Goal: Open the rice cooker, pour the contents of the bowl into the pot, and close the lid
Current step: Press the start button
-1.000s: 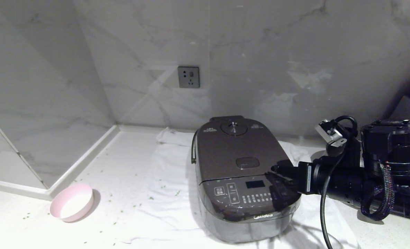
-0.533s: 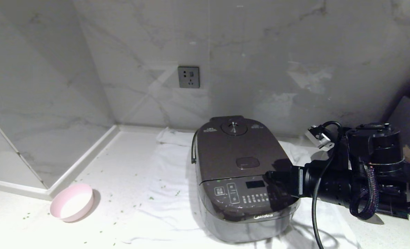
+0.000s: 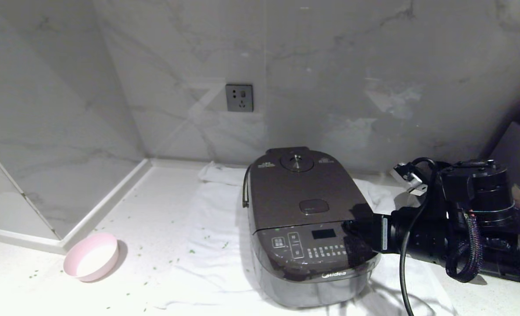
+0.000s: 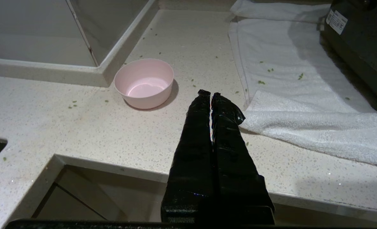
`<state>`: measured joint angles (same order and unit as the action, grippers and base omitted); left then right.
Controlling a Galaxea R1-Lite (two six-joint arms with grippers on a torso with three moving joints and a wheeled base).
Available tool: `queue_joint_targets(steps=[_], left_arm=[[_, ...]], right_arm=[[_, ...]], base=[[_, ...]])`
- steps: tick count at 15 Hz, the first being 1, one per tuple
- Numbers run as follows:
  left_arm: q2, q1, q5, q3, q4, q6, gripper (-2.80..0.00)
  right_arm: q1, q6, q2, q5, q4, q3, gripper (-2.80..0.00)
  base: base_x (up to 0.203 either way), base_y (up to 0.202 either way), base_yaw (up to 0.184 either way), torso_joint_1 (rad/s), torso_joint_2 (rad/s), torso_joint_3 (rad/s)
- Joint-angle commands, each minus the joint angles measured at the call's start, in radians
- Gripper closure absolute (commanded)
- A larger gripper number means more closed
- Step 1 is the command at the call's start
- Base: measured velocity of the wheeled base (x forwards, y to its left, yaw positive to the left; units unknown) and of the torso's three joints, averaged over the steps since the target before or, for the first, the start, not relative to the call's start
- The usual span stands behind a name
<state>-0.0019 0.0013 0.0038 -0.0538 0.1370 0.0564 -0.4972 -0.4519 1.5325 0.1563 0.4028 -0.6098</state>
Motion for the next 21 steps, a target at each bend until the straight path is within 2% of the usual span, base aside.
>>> queue_joint_targets(steps=[1,3,11,21], left_arm=[[0.0,0.0,0.001,0.0,0.001,0.0,0.0],[0.0,0.0,0.001,0.0,0.001,-0.001,0.0],[0.0,-0.001,0.001,0.0,0.001,-0.007,0.0],[0.0,0.0,0.001,0.0,0.001,-0.01,0.0]], right_arm=[[0.002,-0.002,-0.034,-0.001,-0.029,0.001,0.0],[0.002,-0.002,-0.057,-0.001,-0.068,0.002,0.0],[0.028,-0.001,-0.083,-0.044,-0.078,0.031,0.0],[0.085,0.0,-0.045,-0.008,-0.07,0.048,0.0]], base=[[0.0,0.0,0.0,0.0,0.0,0.0],[0.0,0.0,0.0,0.0,0.0,0.0],[0.0,0.0,0.0,0.0,0.0,0.0],[0.0,0.0,0.0,0.0,0.0,0.0]])
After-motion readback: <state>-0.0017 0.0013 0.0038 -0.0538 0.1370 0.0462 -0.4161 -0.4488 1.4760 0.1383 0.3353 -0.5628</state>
